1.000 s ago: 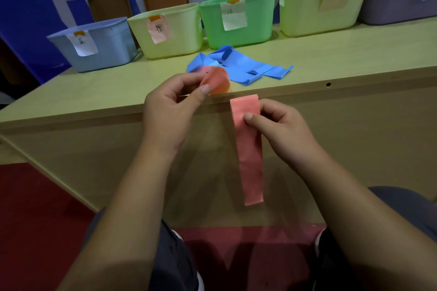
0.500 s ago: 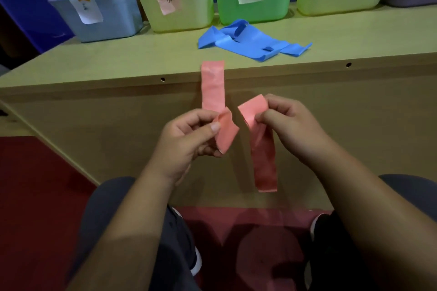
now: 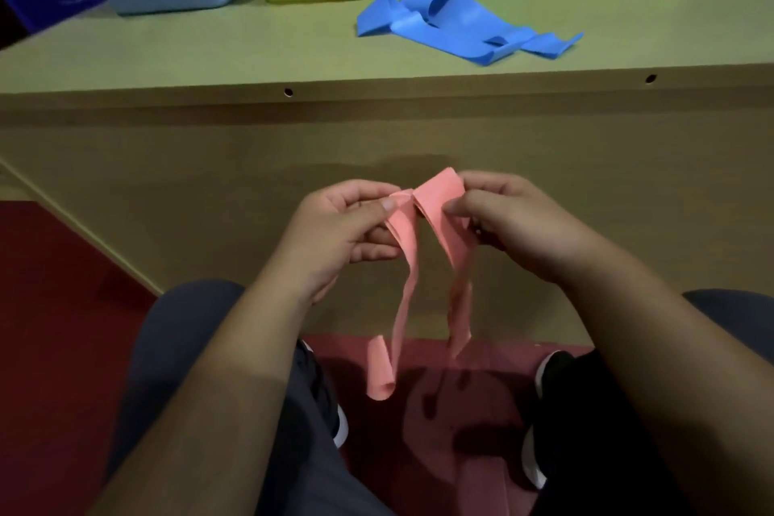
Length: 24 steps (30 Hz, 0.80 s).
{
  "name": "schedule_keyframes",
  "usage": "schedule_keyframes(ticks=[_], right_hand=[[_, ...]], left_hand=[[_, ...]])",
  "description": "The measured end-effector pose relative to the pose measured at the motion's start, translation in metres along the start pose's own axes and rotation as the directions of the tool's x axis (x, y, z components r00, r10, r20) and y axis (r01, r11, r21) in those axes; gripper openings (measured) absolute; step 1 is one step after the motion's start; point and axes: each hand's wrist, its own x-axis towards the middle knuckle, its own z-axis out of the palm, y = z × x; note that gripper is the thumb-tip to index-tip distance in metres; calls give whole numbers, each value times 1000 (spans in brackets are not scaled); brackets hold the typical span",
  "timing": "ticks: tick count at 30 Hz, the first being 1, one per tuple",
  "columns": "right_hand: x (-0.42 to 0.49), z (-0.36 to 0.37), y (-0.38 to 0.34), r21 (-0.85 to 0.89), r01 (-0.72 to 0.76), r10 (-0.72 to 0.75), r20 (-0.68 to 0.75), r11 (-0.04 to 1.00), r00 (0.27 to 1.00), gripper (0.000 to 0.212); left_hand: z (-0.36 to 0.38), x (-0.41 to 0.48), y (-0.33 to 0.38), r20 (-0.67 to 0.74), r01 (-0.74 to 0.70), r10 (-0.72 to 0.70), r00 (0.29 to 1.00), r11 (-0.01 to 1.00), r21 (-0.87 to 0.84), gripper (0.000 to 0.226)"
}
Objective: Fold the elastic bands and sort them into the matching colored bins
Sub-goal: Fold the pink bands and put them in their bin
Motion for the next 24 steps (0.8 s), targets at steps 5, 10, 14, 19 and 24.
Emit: schedule_keyframes(ticks=[5, 10, 14, 19, 24], right_hand=[[5, 7, 6, -36, 1, -2, -14, 999, 1000, 15], [10, 15, 9, 10, -10, 10, 5, 1000, 1000, 14], [11, 20, 11, 110, -31, 26, 46, 993, 999, 19], [9, 21, 13, 102, -1, -10, 101, 995, 995, 26], [8, 19, 16, 22, 37, -39, 128, 999, 991, 32]], left_hand=[[-2, 2, -1, 4, -1, 1, 1000, 998, -60, 23], [-1, 3, -3, -33, -16, 13, 999, 995, -97, 20], [-2, 5, -4, -69, -15, 8, 998, 994, -110, 19], [-1, 4, -6, -84, -11, 2, 996, 994, -108, 15], [1, 4, -9, -75, 12, -19, 997, 995, -100, 16]])
